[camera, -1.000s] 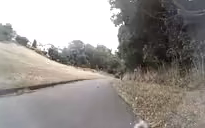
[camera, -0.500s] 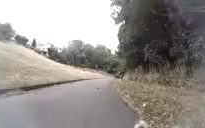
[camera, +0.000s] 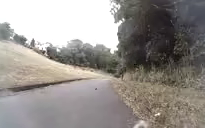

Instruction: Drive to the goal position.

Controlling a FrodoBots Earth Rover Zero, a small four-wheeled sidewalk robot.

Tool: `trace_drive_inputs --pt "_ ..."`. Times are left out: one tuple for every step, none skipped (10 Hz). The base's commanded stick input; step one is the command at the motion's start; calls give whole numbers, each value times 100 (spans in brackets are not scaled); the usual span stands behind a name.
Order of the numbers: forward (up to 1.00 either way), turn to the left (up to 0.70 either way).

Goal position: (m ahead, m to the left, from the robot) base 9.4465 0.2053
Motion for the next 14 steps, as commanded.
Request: trace_drive_inputs --pt "70 0" --pt "70 0" --pt "70 0" --pt "70 0" --pt "70 0" --pt "70 0" --pt "70 0" --pt "70 0" --pt "70 0" --pt "70 0" --pt "70 -14" --pt "70 -14" --pt "70 0" --pt "70 0"
